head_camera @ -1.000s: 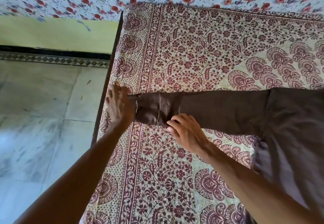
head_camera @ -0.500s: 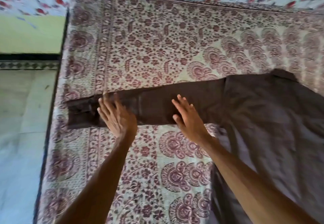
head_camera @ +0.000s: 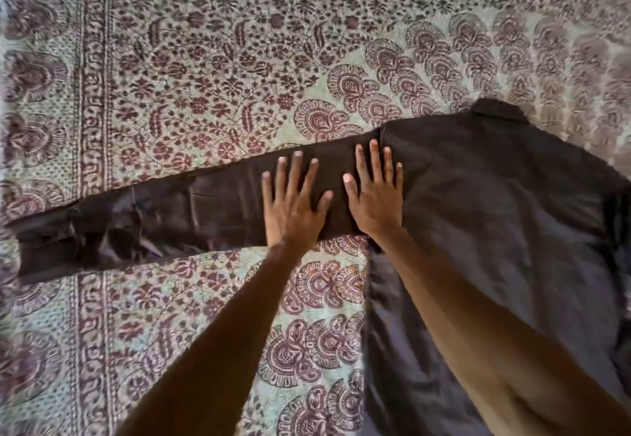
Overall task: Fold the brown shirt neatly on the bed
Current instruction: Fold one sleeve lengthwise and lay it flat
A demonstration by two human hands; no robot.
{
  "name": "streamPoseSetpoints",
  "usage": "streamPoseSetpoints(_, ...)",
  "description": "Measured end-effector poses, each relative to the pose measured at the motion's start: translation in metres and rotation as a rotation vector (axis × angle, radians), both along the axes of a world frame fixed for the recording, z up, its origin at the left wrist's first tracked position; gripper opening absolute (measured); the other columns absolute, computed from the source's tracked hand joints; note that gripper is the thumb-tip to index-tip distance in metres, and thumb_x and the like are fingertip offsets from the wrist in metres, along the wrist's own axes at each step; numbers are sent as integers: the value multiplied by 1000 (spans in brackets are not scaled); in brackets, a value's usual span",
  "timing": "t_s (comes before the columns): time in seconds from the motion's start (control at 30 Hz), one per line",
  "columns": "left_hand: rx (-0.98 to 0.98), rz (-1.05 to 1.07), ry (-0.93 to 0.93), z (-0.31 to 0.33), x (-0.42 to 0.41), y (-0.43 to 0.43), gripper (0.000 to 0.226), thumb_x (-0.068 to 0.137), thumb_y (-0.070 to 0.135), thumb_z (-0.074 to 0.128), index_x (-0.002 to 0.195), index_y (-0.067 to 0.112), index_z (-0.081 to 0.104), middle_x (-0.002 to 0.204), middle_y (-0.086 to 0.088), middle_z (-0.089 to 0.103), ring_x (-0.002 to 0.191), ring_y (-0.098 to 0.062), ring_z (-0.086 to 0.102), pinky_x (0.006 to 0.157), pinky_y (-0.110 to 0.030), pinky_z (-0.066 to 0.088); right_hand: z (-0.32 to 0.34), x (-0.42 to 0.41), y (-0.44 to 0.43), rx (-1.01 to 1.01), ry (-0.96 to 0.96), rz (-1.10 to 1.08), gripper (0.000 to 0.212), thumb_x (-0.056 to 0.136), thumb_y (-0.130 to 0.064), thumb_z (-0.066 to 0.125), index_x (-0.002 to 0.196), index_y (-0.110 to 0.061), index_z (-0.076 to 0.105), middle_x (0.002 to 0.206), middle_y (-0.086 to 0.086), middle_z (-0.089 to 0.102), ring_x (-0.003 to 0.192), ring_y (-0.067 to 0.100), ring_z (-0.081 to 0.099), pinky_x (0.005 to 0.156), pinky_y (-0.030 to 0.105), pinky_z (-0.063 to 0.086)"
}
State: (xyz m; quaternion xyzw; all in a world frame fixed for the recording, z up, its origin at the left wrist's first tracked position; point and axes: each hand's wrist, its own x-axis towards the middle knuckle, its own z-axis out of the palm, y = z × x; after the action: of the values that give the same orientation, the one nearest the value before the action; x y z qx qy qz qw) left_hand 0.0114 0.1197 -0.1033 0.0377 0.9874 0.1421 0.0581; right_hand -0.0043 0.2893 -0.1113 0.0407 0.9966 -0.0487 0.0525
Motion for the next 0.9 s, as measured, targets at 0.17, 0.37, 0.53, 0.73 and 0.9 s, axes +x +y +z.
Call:
streamPoseSetpoints(0.17,-106,435,21,-5,9,-135,65,95,64,24,151,31,23,160,-2,21,149,-27,13,119,-52,9,3,-1,-6,48,-1,-33,60,99,-51,28,153,-26,23,161,4,20,149,29,16,118,57,10)
streamPoseSetpoints(0.37,-74,438,22,9,11,-170,57,99,47,31,150,23,28,159,-10,24,147,-32,16,118,-54,11,19,4,-100,-73,-31,35,60,96,-41,29,152,-17,28,161,12,20,148,34,16,118,57,13)
streamPoseSetpoints(0.53,-97,331,-11,-1,44,-185,64,96,57,32,152,30,19,162,0,14,149,-24,10,121,-49,4,9,25,-178,-84,-45,135,65,97,-55,29,154,-26,20,163,7,11,150,34,3,116,63,2)
streamPoseSetpoints(0.73,-134,280,3,8,55,-278,61,101,48,25,154,22,11,162,-7,10,149,-27,11,122,-43,8,14,19,-173,-75,-123,155,67,96,-61,20,155,-31,9,164,3,-1,150,31,-6,117,61,-1)
streamPoseSetpoints(0.9,64,552,-50,36,42,-225,57,93,19,46,148,17,33,158,-8,23,147,-30,14,120,-46,7,38,7,-158,-283,-222,161,65,97,-49,44,153,-25,24,163,4,9,150,29,4,119,52,5)
